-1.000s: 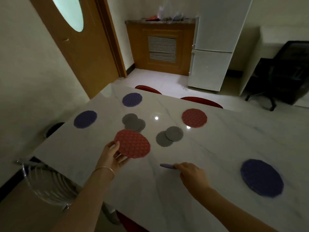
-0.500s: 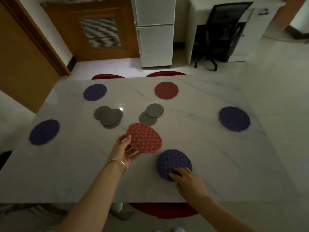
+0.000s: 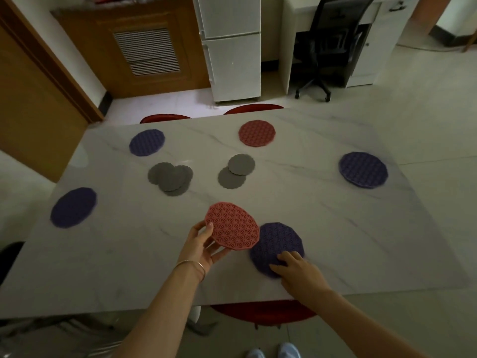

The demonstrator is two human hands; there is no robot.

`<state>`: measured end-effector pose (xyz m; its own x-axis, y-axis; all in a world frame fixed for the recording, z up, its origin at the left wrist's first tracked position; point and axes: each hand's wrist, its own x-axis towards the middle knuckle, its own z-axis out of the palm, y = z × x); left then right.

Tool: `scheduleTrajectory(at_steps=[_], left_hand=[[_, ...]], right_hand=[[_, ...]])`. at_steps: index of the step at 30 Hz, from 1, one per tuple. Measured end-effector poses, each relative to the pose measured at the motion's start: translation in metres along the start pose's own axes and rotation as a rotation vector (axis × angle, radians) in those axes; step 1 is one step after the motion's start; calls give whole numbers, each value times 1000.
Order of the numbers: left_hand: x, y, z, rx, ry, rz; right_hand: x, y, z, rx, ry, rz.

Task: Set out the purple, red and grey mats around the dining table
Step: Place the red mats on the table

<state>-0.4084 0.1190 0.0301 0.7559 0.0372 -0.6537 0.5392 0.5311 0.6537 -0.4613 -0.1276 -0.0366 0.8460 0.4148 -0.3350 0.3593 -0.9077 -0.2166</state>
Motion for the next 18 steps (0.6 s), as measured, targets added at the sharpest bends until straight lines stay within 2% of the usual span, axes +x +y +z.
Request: scheduleTrajectory(at_steps=[4, 6, 8, 10, 13, 15, 18], left_hand=[[-3, 1, -1, -11, -6, 0], [-5, 3, 1, -8, -9, 4], [-7, 6, 2, 0, -15, 7], [-10, 9, 4, 10, -18, 8], [-12, 15, 4, 16, -17, 19], [-15, 21, 3, 21, -5, 32], [-22, 34, -4, -5, 22, 55]], right_hand=[[5, 2, -12, 1, -65, 5], [8, 0, -23, 90, -43, 38], [12, -7, -37, 200, 80, 78], [16, -18, -55, 275, 282, 97], [27, -39, -80, 344, 491, 18], [37, -51, -93, 374, 516, -40], [54, -66, -104, 387, 432, -140]])
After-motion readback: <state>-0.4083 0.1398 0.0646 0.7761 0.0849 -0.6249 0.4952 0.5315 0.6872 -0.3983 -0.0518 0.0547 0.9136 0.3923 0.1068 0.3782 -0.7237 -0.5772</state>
